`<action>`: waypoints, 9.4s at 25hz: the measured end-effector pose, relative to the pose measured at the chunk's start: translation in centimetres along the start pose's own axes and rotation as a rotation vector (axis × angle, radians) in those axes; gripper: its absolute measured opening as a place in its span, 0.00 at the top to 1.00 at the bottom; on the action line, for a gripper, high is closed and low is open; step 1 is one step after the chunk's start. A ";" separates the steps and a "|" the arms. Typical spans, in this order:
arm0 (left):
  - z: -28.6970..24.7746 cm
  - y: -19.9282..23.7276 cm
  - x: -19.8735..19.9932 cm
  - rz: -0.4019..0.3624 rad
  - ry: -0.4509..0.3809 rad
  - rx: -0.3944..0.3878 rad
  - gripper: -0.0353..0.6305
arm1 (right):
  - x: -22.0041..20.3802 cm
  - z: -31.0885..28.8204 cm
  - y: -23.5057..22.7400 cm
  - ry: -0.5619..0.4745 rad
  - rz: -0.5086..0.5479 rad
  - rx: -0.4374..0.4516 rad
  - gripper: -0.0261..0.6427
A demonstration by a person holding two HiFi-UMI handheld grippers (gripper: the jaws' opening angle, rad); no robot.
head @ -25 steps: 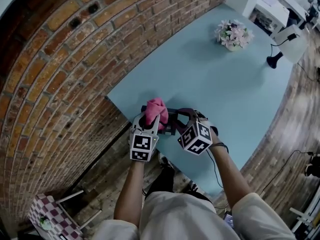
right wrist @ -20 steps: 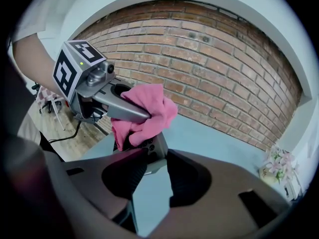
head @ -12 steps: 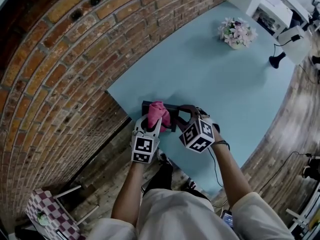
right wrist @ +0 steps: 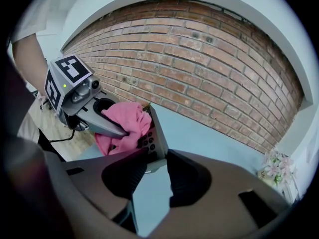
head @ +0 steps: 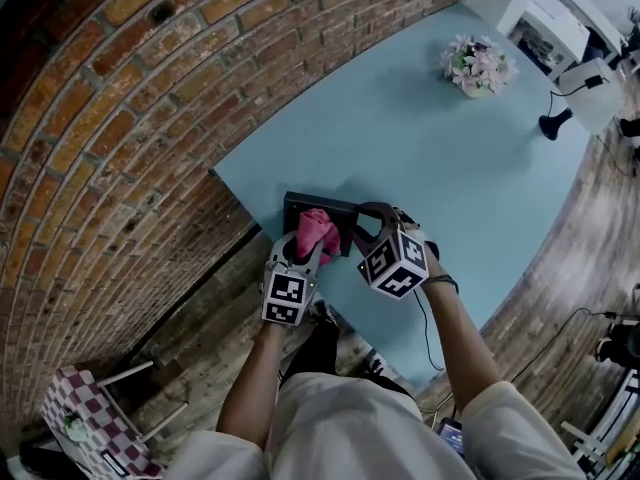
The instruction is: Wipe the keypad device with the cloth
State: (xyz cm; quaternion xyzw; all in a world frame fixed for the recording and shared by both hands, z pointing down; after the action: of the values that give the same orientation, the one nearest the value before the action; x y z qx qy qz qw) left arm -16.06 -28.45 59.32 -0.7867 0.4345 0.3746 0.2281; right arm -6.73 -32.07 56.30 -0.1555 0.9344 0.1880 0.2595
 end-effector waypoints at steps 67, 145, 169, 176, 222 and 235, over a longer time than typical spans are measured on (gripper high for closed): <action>-1.0 -2.5 2.1 0.072 -0.008 -0.006 0.74 | -0.4 -0.1 0.2 -0.049 0.038 0.012 0.70; -2.3 -8.8 -3.5 0.024 0.199 -0.065 0.74 | -10.8 12.3 5.0 -0.163 -0.652 0.032 0.73; 6.7 -13.8 -4.8 0.199 0.084 0.029 0.74 | -12.9 21.7 6.5 -0.275 -0.635 -0.118 0.95; 13.9 -16.0 -3.0 0.197 -0.014 0.110 0.74 | -12.8 25.5 7.7 -0.307 -0.538 -0.128 0.95; 51.3 -29.9 -3.6 -0.016 -0.359 0.288 0.74 | -5.4 50.8 32.5 -0.598 -0.347 -0.222 0.95; 53.1 -30.5 -5.4 -0.047 -0.348 0.309 0.74 | -5.2 50.7 34.6 -0.596 -0.353 -0.222 0.95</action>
State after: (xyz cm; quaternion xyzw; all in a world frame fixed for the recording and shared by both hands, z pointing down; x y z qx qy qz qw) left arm -12.65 26.46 31.85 -0.6759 0.4221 0.4283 0.4260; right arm 5.75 21.35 28.20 -0.2802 0.7504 0.2778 0.5303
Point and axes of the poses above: the fingertips, and each gripper's own axes: z backward along the fingers, y to its left, x out of its top, the point moved 3 cm from there along z, backward along the fingers, and after that the axes turned 10 degrees about y, right-handed, at the moved point
